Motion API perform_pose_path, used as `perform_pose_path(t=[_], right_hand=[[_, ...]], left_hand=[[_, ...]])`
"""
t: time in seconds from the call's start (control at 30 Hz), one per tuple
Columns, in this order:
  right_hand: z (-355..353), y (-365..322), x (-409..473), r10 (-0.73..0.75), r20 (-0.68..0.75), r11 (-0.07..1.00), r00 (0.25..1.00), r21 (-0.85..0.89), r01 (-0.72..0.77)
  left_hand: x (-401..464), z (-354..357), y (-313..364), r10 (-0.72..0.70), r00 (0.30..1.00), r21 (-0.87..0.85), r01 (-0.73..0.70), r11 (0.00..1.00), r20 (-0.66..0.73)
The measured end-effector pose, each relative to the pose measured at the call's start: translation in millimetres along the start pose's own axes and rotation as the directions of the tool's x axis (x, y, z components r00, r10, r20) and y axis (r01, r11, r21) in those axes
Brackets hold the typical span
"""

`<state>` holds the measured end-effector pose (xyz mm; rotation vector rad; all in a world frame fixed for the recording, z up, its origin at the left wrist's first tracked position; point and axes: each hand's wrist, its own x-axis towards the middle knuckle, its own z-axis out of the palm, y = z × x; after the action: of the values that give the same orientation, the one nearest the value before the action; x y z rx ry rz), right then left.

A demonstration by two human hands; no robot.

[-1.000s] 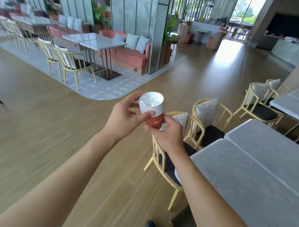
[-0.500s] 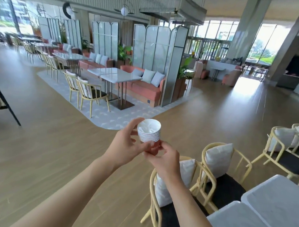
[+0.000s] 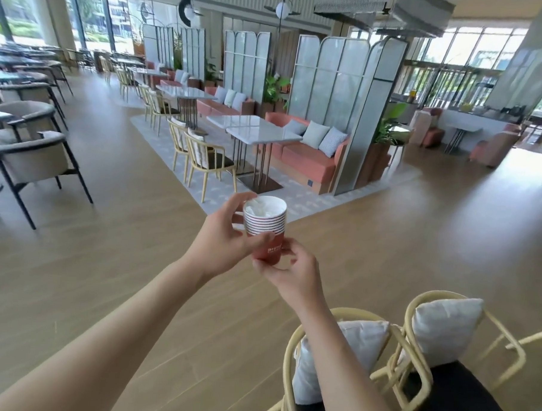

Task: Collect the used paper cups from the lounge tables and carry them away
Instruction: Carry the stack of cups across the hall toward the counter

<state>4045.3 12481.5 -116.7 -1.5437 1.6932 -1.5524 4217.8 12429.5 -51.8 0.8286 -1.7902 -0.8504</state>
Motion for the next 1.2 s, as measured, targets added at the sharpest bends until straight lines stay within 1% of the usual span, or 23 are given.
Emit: perform_pose_path(t=[0.13, 0.2, 0.27, 0.5, 0.67, 0.77, 0.87, 1.03, 1.2], right_hand=[[20, 5, 38, -0.041, -0.016, 0.998, 0.999, 0.038, 0.042], [36, 8, 57, -0.056, -0.017, 0.998, 0.998, 0.034, 0.056], [54, 10, 76, -0.060, -0.010, 0.998, 0.998, 0.019, 0.060], [119, 22, 155, -0.003, -0.027, 0.999, 1.000, -0.033, 0.002], [163, 21, 206, 0.064, -0.031, 0.995, 0.997, -0.068, -0.066], [186, 15, 228, 0.075, -0.061, 0.991, 0.995, -0.106, -0.081], [199, 12, 246, 0.084, -0.086, 0.985, 0.993, -0.143, -0.096], [206, 18, 276, 0.090, -0.083, 0.972, 0.993, -0.211, -0.106], [214, 35, 305, 0.093, -0.076, 0.970, 0.993, -0.217, -0.107]], left_hand=[[34, -10, -27, 0.002, 0.998, -0.023, -0.003, 1.000, -0.056], [52, -21, -44, -0.002, 0.998, -0.039, 0.000, 0.999, -0.059], [71, -35, -65, -0.003, 0.999, -0.056, 0.001, 0.998, -0.048], [148, -83, -134, 0.005, 1.000, -0.110, -0.003, 0.994, 0.021], [203, -120, -172, -0.016, 0.998, -0.159, 0.024, 0.987, 0.053], [229, -136, -189, 0.005, 0.996, -0.190, 0.012, 0.982, 0.092], [246, -142, -204, 0.025, 0.995, -0.241, 0.000, 0.971, 0.100], [269, -145, -230, -0.004, 0.994, -0.321, 0.038, 0.946, 0.106], [298, -135, -249, -0.018, 0.993, -0.342, 0.057, 0.938, 0.115]])
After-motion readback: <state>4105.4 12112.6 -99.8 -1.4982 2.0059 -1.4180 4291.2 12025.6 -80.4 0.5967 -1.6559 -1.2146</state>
